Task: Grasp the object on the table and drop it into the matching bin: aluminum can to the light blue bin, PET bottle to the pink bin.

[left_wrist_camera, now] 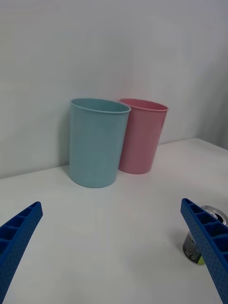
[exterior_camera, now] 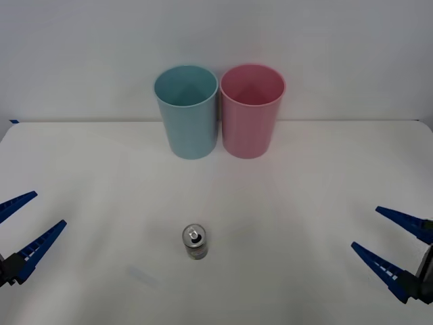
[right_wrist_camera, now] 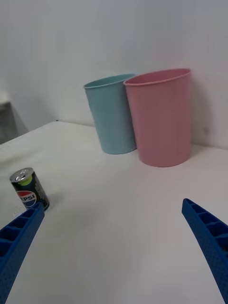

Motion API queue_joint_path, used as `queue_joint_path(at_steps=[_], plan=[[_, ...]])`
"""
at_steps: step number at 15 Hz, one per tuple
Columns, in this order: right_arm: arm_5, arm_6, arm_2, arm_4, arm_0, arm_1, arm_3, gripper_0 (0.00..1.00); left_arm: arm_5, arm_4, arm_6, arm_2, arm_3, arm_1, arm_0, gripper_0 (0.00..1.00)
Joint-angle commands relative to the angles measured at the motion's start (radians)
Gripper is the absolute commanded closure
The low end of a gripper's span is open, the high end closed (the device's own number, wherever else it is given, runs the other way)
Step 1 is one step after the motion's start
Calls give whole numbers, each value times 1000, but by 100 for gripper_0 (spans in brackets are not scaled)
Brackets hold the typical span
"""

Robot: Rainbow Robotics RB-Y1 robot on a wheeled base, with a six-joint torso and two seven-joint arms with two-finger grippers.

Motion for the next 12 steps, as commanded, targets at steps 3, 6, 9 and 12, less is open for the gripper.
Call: queue_joint_path(at_steps=[3, 6, 9, 12], plan=[[-12, 88, 78, 44, -28, -1, 0, 0, 0, 0, 0, 0, 0, 0, 0, 0], [-10, 106, 139, 47, -37, -4, 0, 0, 0, 0, 0, 0, 0, 0, 0, 0], [-1, 120, 202, 53, -54, -2, 14, 0, 0, 0, 0, 0, 0, 0, 0, 0], [4, 151, 268, 62, -106, -2, 86, 0, 0, 0, 0, 0, 0, 0, 0, 0]])
